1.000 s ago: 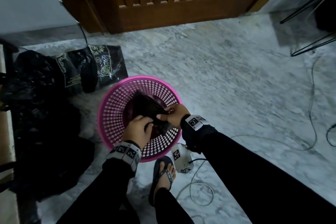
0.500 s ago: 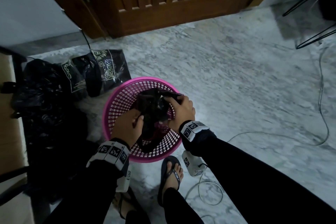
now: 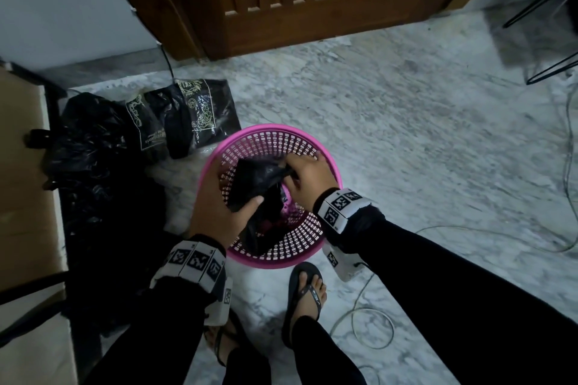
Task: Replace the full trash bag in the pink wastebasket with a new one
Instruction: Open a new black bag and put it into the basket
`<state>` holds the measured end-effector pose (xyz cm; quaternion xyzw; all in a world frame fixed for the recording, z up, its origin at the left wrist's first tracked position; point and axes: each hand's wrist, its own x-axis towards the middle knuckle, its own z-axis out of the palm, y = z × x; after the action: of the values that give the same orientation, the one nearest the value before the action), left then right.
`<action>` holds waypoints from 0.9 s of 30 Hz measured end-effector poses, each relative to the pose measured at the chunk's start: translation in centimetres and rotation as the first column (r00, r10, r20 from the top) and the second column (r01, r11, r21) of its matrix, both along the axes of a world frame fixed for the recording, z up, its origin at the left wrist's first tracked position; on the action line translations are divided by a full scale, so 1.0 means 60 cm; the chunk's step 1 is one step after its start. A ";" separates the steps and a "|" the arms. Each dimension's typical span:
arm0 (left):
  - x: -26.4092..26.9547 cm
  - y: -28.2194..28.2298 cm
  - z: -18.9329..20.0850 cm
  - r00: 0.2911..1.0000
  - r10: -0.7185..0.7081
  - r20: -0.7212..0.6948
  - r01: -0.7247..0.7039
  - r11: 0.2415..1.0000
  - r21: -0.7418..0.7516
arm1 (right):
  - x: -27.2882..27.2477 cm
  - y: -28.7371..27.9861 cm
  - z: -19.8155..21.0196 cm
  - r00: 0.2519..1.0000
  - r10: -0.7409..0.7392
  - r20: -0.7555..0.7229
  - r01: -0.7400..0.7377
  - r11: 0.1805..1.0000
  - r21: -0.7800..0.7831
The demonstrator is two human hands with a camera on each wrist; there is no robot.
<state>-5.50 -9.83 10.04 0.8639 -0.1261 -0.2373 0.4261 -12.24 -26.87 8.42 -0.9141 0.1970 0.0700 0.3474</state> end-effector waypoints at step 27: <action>-0.007 0.006 0.012 0.964 0.031 -0.265 -0.082 0.980 -0.181 | -0.035 0.133 0.025 0.920 -0.323 -0.222 0.354 0.929 0.112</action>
<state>-5.93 -9.44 10.75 0.7838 -0.0662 -0.3233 0.5261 -14.36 -18.86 9.94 -0.8256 0.3804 0.1149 0.4005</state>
